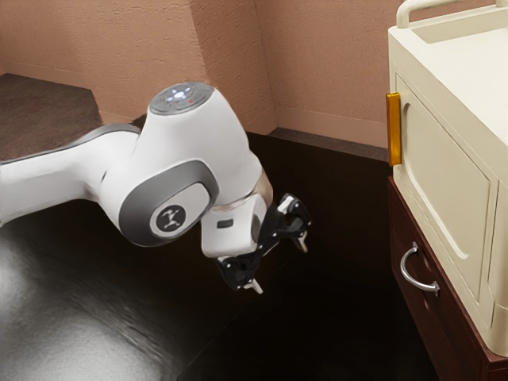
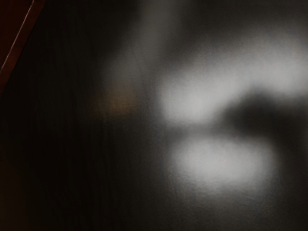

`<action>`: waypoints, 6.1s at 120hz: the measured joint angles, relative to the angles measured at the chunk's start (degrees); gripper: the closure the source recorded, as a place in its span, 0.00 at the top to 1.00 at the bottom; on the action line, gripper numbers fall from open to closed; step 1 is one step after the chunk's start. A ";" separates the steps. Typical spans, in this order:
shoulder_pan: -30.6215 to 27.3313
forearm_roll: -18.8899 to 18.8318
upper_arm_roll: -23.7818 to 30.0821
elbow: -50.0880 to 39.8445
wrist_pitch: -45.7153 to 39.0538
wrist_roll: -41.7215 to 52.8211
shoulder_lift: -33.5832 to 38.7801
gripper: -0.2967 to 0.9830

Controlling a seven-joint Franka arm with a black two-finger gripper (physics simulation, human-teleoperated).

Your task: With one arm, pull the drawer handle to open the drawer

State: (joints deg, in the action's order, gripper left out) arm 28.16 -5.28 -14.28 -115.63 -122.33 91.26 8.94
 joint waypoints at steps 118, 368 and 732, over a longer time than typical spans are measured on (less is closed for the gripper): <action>10.26 0.13 0.23 1.82 -15.89 13.53 -4.13 0.77; 10.48 -0.76 -3.85 -12.41 -21.22 17.12 3.89 0.78; -8.89 1.64 -16.97 20.06 30.61 -7.96 2.13 0.77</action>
State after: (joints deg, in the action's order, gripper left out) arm 19.28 -3.64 -31.26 -95.56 -91.72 83.30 11.08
